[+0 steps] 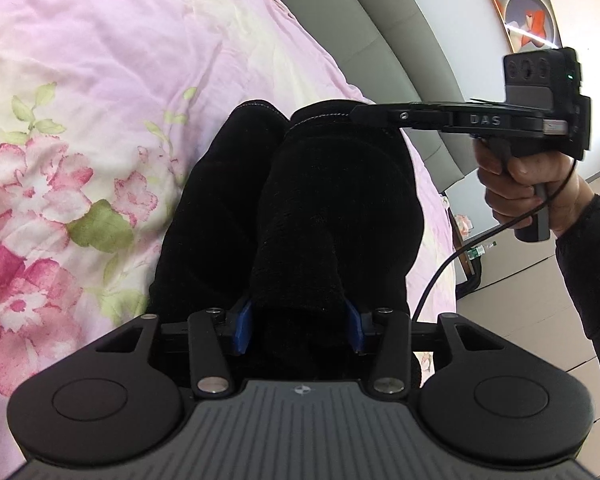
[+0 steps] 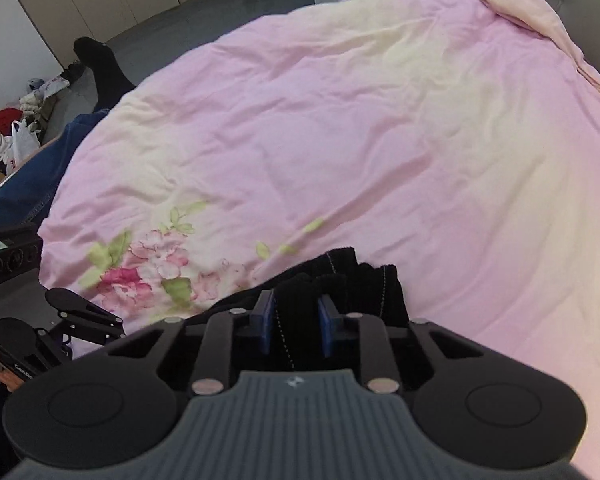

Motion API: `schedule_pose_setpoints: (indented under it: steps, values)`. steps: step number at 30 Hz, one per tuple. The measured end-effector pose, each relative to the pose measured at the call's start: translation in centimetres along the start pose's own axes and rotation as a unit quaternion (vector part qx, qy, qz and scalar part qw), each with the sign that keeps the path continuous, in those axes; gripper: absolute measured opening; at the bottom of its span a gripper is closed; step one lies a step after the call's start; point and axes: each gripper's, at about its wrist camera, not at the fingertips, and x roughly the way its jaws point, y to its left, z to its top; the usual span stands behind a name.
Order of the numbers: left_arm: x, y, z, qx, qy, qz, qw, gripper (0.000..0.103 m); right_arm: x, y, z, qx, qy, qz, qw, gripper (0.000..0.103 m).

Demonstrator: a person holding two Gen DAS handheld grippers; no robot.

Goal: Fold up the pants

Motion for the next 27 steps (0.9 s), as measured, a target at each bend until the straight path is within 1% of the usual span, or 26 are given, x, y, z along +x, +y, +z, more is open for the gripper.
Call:
schedule_pose_setpoints:
  steps: [2, 3, 5, 7, 8, 9, 10, 11, 12, 13, 14, 15, 16, 17, 18, 20, 23, 25, 27]
  values:
    - [-0.2, -0.2, 0.0, 0.001, -0.001, 0.002, 1.0, 0.053, -1.3, 0.3, -0.4, 0.004, -0.025, 0.019, 0.999, 0.013]
    - [-0.4, -0.5, 0.1, 0.004, -0.004, 0.002, 1.0, 0.053, -2.3, 0.3, -0.5, 0.006, -0.038, 0.02, 0.999, 0.013]
    - [-0.9, -1.2, 0.1, 0.018, -0.017, 0.004, 0.9997, 0.053, -4.4, -0.5, -1.0, 0.027, -0.075, 0.023, 0.997, 0.012]
    - [-1.2, -1.7, 0.3, 0.03, -0.03, 0.012, 0.999, 0.047, -5.7, -2.1, -1.9, 0.07, -0.109, 0.01, 0.992, 0.012]
    - [-1.1, -1.8, 0.3, 0.034, -0.031, 0.023, 0.9987, 0.046, -5.6, -3.0, -2.4, 0.1, -0.115, -0.008, 0.988, 0.013]
    - [-0.8, -1.7, 0.3, 0.036, -0.027, 0.04, 0.9982, 0.039, -4.9, -3.6, -2.8, 0.122, -0.108, -0.028, 0.986, 0.013]
    - [-0.2, -1.4, 0.1, 0.038, -0.016, 0.072, 0.9965, 0.026, -3.9, -3.8, -3.1, 0.134, -0.092, -0.041, 0.986, 0.013]
    - [0.0, -1.1, -0.1, 0.039, -0.01, 0.093, 0.9949, 0.02, -2.7, -3.6, -3.2, 0.136, -0.076, -0.055, 0.986, 0.014]
    - [0.0, -0.8, -0.3, 0.035, -0.012, 0.091, 0.9952, 0.016, -2.1, -3.3, -3.2, 0.135, -0.073, -0.065, 0.986, 0.018]
    - [-0.4, -0.6, -0.4, 0.027, -0.018, 0.077, 0.9965, 0.018, -1.9, -3.0, -2.9, 0.137, -0.075, -0.064, 0.986, 0.022]
    - [-1.0, -0.5, -0.4, 0.02, -0.029, 0.064, 0.9974, 0.019, -2.0, -2.8, -2.6, 0.135, -0.077, -0.057, 0.986, 0.029]
    - [-1.7, -0.6, -0.2, 0.018, -0.041, 0.055, 0.9974, 0.03, -2.3, -2.8, -2.3, 0.131, -0.081, -0.043, 0.987, 0.053]
    - [-2.3, -0.6, 0.0, 0.019, -0.054, 0.052, 0.997, 0.059, -2.8, -2.8, -2.2, 0.128, -0.09, -0.036, 0.987, 0.071]
    - [-2.7, -0.7, 0.2, 0.02, -0.061, 0.051, 0.9966, 0.077, -3.3, -2.8, -2.2, 0.123, -0.102, -0.035, 0.987, 0.076]
    - [-3.1, -0.7, 0.5, 0.017, -0.067, 0.049, 0.9964, 0.101, -3.8, -2.9, -2.2, 0.12, -0.109, -0.04, 0.986, 0.078]
    - [-3.1, -0.4, 1.0, 0.004, -0.074, 0.042, 0.9964, 0.103, -4.4, -3.7, -2.5, 0.125, -0.105, -0.041, 0.986, 0.078]
    - [-1.5, 0.0, 2.2, -0.028, -0.051, 0.02, 0.9981, 0.103, -4.2, -4.8, -3.4, 0.126, -0.089, -0.043, 0.987, 0.078]
    - [-0.4, -0.2, 2.5, -0.028, -0.047, 0.01, 0.9985, 0.103, -3.6, -5.7, -4.2, 0.129, -0.074, -0.033, 0.988, 0.078]
    - [0.9, -0.4, 2.5, -0.024, -0.037, 0.014, 0.9989, 0.103, -2.7, -6.5, -5.1, 0.136, -0.062, -0.018, 0.989, 0.078]
